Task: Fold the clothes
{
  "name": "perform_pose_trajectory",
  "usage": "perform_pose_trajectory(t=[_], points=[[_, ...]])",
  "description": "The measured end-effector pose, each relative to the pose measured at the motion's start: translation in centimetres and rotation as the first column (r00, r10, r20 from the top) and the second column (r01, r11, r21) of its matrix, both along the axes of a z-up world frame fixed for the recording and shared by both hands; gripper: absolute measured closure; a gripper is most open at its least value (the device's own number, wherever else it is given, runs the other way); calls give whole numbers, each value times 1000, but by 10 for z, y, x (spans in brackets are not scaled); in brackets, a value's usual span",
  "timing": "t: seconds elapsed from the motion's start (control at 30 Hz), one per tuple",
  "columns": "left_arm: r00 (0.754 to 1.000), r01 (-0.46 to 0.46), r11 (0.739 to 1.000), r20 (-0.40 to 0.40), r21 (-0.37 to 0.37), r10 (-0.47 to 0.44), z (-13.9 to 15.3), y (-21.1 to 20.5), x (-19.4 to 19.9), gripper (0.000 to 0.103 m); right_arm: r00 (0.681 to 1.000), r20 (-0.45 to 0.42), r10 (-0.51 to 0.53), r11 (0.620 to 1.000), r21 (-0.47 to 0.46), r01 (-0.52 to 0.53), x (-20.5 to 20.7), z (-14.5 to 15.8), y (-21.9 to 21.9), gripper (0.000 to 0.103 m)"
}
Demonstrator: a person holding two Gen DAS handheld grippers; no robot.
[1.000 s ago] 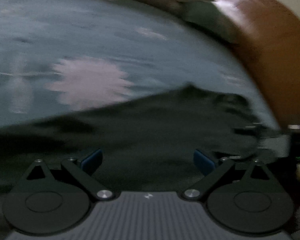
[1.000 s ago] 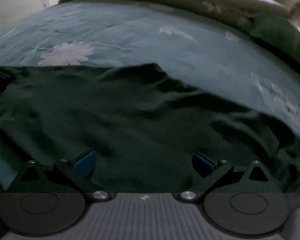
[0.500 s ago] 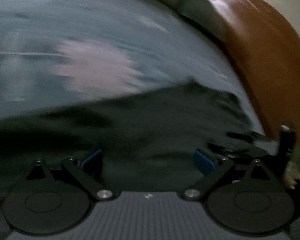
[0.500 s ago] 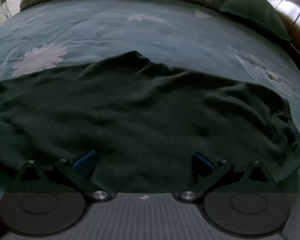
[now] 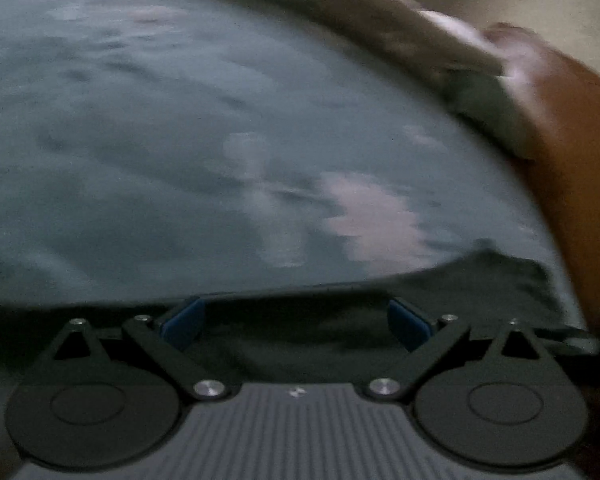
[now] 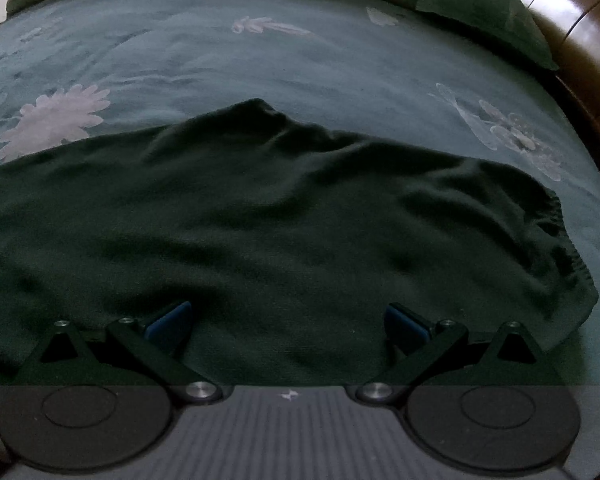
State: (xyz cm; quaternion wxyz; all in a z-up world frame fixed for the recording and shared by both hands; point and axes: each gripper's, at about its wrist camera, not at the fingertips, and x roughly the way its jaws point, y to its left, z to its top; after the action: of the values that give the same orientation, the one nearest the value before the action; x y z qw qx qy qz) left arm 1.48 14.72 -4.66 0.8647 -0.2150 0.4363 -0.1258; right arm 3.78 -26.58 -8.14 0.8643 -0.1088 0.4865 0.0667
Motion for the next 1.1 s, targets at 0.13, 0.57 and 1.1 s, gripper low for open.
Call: perform_pose_trajectory(t=[0.13, 0.57, 1.1], points=[[994, 111, 993, -11, -34, -112, -14, -34, 11, 5, 1000, -6, -21, 1000, -10, 21, 0, 1, 2, 0], [983, -153, 986, -89, 68, 159, -22, 57, -55, 5, 995, 22, 97, 995, -37, -97, 5, 26, 34, 0], [967, -211, 975, -132, 65, 218, -21, 62, -99, 5, 868, -50, 494, 869, 47, -492, -6, 11, 143, 0]])
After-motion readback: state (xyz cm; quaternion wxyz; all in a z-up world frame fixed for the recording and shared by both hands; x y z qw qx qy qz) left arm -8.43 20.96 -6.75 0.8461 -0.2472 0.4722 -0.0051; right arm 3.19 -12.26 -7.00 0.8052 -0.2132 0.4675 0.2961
